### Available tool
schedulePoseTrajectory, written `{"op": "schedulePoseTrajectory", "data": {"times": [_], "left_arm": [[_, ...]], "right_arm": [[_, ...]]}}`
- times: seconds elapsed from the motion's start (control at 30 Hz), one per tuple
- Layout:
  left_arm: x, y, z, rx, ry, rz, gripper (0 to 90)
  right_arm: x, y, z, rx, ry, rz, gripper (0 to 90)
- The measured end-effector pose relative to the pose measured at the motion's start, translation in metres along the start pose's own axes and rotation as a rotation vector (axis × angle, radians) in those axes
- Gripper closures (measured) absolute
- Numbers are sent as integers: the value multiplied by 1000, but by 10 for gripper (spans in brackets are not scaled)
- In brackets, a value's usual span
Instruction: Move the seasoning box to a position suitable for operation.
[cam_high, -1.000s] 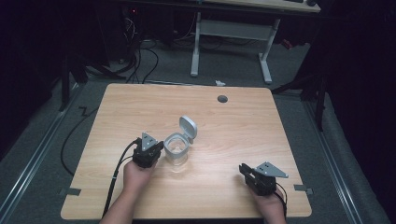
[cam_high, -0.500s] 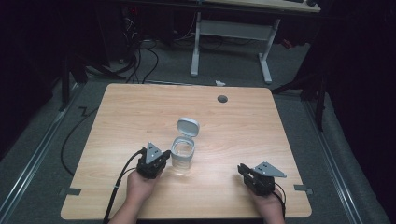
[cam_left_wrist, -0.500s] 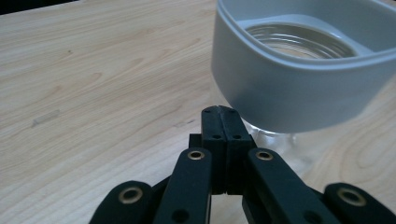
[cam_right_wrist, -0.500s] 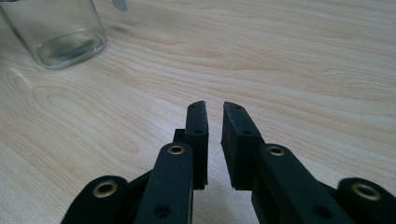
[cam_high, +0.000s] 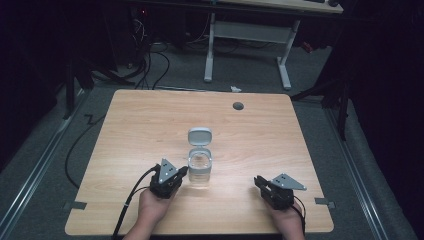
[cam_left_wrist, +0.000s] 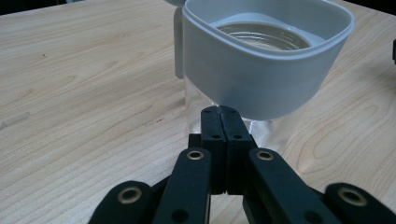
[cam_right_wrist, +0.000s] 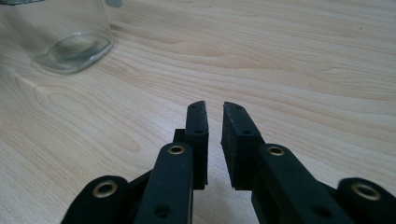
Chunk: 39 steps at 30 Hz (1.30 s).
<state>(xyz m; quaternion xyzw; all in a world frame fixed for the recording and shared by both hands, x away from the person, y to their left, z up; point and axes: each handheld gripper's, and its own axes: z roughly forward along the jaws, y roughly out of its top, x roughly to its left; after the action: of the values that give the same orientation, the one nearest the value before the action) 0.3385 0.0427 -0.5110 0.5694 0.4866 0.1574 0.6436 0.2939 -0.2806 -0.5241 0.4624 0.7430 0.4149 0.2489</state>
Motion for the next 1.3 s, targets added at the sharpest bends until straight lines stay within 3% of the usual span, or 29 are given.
{"op": "schedulePoseTrajectory", "data": {"times": [0.27,0.47,0.57,0.73,0.93,1.1,1.3], "left_arm": [[4,-6,-12,9,2,-17,853],[-8,-23,-22,33,-27,-12,814],[-15,-31,-19,52,-40,5,797],[-24,-36,-8,46,-63,-10,805],[-27,-36,0,36,-67,-32,873],[-26,-38,2,38,-76,-33,889],[-23,-35,1,26,-81,-64,889]], "right_arm": [[1,0,1,5,5,-1,812],[3,2,2,10,37,11,812],[9,4,5,18,21,0,817],[25,14,12,33,35,-14,843],[38,38,32,27,72,-28,883],[50,65,49,-5,89,-89,883],[54,89,70,-21,107,-77,886]]}}
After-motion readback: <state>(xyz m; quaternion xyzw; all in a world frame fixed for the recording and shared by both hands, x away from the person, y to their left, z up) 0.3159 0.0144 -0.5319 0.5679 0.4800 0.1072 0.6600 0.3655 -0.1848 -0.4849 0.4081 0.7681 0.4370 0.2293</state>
